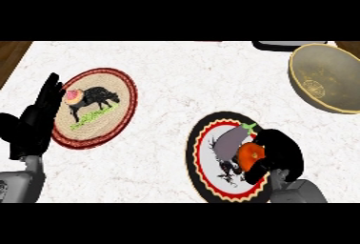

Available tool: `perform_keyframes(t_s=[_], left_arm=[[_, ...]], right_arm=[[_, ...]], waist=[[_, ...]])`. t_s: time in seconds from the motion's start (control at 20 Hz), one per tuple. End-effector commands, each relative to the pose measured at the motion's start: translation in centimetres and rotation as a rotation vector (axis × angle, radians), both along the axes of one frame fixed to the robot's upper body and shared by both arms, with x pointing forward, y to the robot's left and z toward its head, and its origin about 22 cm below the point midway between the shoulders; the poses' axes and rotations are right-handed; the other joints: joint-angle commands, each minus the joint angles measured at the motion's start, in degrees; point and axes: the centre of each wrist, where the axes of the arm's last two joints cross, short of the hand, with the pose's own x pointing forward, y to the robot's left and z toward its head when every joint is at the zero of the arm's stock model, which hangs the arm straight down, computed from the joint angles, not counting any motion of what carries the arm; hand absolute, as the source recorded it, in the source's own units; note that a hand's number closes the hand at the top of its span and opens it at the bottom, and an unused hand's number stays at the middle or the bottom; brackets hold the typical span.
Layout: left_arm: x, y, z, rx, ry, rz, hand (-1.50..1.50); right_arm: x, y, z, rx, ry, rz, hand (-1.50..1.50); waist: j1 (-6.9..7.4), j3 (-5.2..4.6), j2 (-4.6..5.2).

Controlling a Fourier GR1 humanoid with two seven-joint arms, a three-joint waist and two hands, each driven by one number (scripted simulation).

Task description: Pick the squash from the plate and place it in the bowl

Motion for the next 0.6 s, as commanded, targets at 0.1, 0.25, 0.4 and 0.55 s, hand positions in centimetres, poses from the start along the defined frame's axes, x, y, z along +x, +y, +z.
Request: perform_keyframes(t_s=[0.1, 0.25, 0.4, 0.55], left_arm=[[1.0, -2.2, 0.8, -0.001, -0.017, -0.062, 0.00], [0.8, -0.8, -0.2, 0.012, -0.007, -0.035, 0.00], [-0.4, -0.3, -0.3, 0.024, -0.005, -0.013, 0.00], [-0.4, -0.4, -0.4, 0.010, -0.015, 0.009, 0.00]], right_arm=[[6.7, 0.6, 3.8, -0.069, -0.092, 0.322, 1.50], [10.5, 0.7, 5.4, -0.100, -0.155, 0.349, 1.50], [10.6, -1.0, 7.0, -0.158, -0.256, 0.378, 1.50], [10.3, 1.8, 10.9, -0.229, -0.424, 0.313, 1.50]], waist=[[3.28, 0.54, 1.31], [2.22, 0.44, 1.13], [0.67, 0.43, 0.47], [0.41, 0.40, 0.22]])
